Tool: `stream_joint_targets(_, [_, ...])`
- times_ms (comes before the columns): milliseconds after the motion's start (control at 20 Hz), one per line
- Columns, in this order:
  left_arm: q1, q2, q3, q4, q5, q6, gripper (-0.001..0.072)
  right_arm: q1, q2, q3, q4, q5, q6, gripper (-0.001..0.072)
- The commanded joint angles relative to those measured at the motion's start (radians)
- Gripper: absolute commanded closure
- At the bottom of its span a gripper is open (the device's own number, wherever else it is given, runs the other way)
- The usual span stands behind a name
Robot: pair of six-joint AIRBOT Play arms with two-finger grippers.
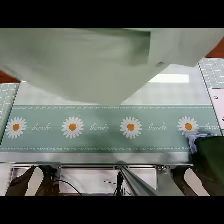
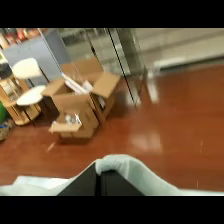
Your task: Fold the shirts.
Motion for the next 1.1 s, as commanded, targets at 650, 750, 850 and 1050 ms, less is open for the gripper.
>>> stream_joint_targets(650, [0.012, 0.137, 0.538, 0.570, -0.396, -0.280, 0.0673, 0.000, 0.160, 0.404, -0.375, 0.238, 0.214, 0.0691])
stream_joint_targets(750, [0.012, 0.134, 0.525, 0.567, -0.544, -0.280, 0.0673, 0.000, 0.169, 0.404, -0.495, 0.396, 0.214, 0.0692])
stream_joint_targets(850, [0.012, 0.136, 0.453, 0.517, -0.639, -0.277, 0.0673, 0.000, 0.150, 0.404, -0.550, 0.584, 0.195, 0.0692])
stream_joint_targets(1050, [0.004, 0.128, 0.200, 0.433, -0.636, -0.221, 0.0674, 0.070, 0.065, 0.300, -0.545, 0.717, 0.171, 0.0693])
